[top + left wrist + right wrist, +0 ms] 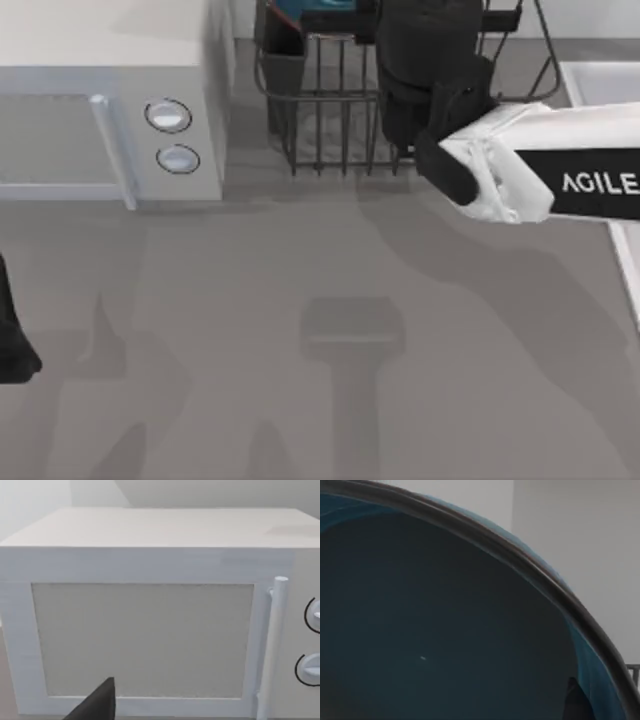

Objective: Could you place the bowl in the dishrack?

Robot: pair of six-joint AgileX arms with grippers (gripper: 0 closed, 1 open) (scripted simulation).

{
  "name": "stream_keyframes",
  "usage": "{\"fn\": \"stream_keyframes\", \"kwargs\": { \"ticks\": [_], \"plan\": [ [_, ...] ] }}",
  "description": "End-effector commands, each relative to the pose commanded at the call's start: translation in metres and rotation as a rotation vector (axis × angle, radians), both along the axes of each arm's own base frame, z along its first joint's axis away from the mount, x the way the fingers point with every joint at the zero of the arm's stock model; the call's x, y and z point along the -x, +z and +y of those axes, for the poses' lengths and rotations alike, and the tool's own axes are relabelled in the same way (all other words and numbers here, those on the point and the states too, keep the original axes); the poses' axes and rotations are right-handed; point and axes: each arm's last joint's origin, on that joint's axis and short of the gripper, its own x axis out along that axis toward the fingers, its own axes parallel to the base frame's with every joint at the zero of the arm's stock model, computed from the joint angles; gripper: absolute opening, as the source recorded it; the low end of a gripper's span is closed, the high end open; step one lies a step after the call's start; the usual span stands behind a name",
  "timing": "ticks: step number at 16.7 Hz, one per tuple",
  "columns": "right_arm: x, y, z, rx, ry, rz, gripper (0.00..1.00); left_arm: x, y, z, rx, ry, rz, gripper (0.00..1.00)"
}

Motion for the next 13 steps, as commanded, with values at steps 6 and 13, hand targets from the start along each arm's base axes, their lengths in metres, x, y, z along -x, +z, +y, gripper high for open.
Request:
{"fn": "stream_keyframes", "kwargs": {
  "ticks": [6,13],
  "plan": [
    [0.0000,0.0000,0.0000,0.000,0.000,0.000,0.75,0.0000,0.0000,0.0000,0.000,0.000,0.000,1.00],
    [0.0000,0.0000,0.0000,0.000,0.000,0.000,1.00,0.0000,0.0000,0.0000,0.000,0.000,0.000,1.00]
  ]
}}
